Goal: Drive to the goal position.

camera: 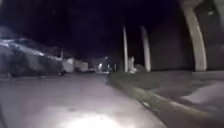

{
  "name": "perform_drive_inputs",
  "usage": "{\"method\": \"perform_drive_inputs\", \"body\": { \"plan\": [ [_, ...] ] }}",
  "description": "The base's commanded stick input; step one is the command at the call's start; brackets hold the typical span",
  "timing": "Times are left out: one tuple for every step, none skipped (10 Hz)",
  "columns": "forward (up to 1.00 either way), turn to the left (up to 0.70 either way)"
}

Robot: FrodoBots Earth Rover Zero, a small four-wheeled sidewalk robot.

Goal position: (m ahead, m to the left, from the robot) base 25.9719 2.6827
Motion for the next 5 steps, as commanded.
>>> {"method": "perform_drive_inputs", "body": {
  "plan": [
    [0.50,-0.33],
    [0.50,-0.22],
    [0.50,-0.18],
    [0.50,-0.34],
    [0.50,0.05]
  ]
}}
